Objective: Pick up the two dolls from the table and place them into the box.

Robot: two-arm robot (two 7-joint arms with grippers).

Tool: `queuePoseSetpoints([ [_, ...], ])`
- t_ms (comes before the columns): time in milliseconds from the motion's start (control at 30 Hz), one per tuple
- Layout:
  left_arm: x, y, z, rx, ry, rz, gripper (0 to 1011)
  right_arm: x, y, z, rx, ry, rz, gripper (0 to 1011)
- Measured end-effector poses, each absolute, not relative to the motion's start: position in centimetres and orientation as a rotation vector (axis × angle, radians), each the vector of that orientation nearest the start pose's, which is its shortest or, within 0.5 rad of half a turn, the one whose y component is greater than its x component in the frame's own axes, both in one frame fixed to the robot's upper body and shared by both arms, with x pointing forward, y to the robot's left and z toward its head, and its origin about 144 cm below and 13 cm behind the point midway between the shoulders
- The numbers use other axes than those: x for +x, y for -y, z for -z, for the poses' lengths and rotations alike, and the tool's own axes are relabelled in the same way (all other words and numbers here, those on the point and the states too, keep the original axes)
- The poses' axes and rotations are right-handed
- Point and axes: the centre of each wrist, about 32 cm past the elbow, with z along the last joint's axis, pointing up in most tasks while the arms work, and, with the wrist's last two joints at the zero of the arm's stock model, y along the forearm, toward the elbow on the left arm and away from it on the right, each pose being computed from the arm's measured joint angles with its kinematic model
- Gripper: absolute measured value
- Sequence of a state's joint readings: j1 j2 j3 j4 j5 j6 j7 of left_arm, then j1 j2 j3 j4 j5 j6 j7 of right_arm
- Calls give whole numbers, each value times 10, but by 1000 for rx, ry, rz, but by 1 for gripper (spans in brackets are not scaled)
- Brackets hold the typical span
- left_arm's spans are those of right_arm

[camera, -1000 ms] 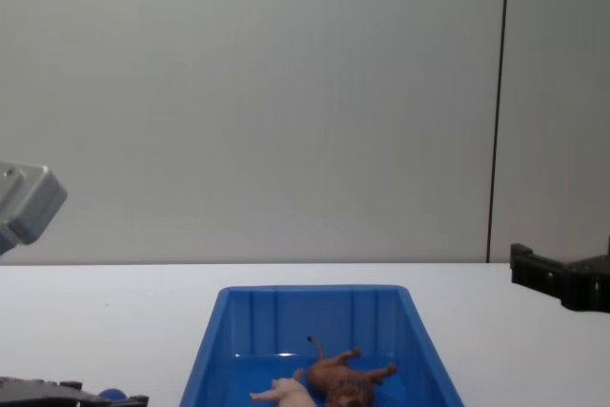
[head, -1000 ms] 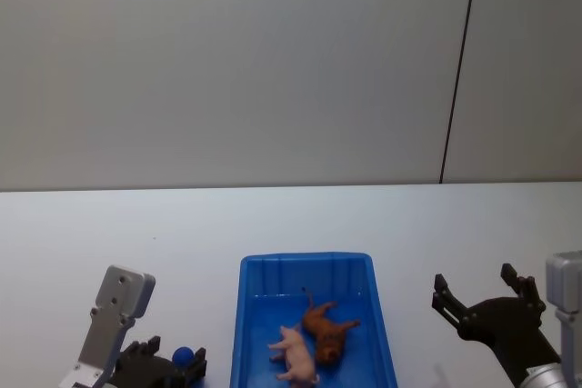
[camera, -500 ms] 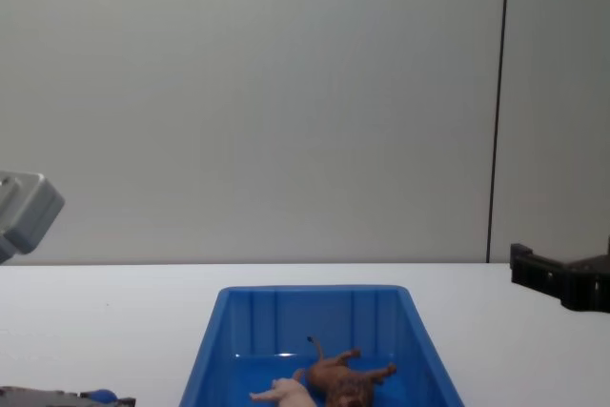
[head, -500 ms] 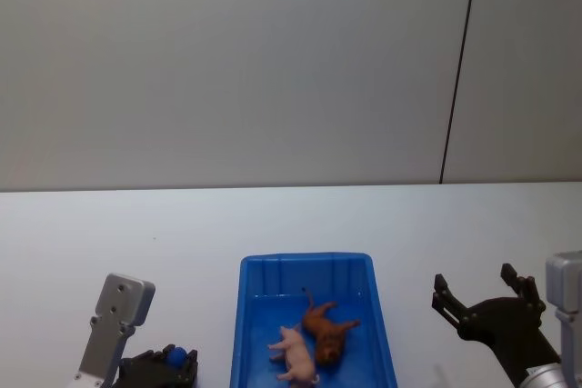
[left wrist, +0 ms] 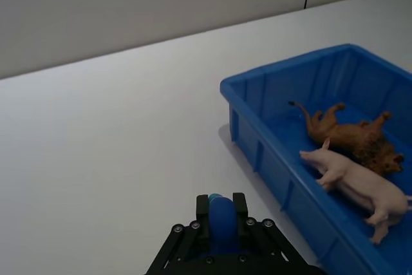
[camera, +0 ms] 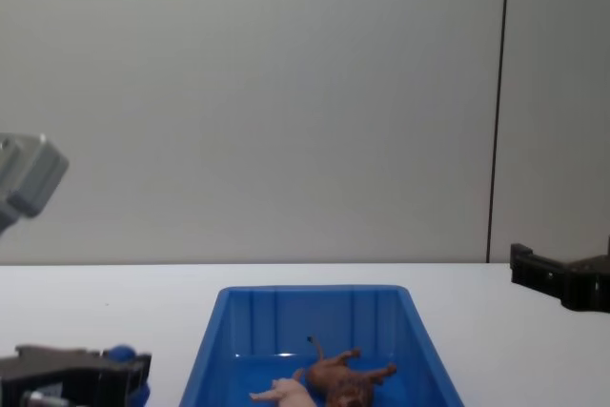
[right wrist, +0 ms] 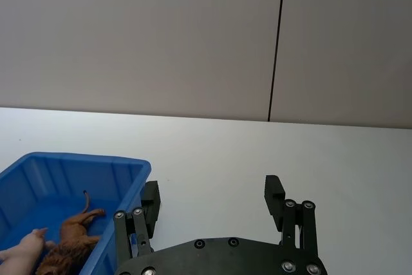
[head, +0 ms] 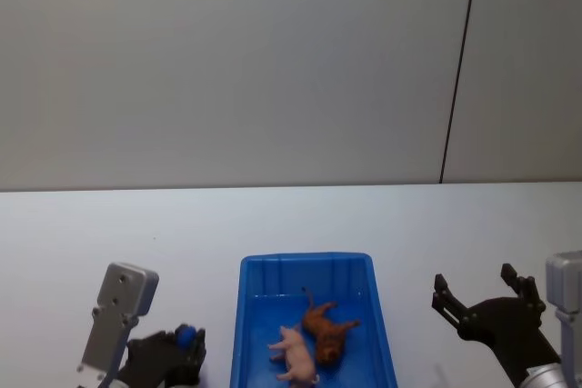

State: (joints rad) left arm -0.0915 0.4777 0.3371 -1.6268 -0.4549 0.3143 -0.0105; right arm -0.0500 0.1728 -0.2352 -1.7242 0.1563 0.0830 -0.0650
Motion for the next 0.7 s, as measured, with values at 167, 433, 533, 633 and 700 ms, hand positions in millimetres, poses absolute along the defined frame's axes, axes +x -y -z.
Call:
queuePoseSetpoints([
  [167,468,-259,-1177,271,-132,-1213,193,435,195,-1165,-18,-13,1379,1001],
  [433,473,-256,-1196,215,-27,-1155,153,435,195,-1165,-18,-13,1379,1001],
  [533,475,-255,-1202,195,2,-1119,145,435,195,-1165,-18,-13,1379,1001],
  [633,478,-254,-1207,175,25,-1085,136,435,195,-1165,-18,-13,1379,1001],
  [700,479,-253,-1209,165,34,-1064,136,435,195,-1165,-18,-13,1379,1001],
])
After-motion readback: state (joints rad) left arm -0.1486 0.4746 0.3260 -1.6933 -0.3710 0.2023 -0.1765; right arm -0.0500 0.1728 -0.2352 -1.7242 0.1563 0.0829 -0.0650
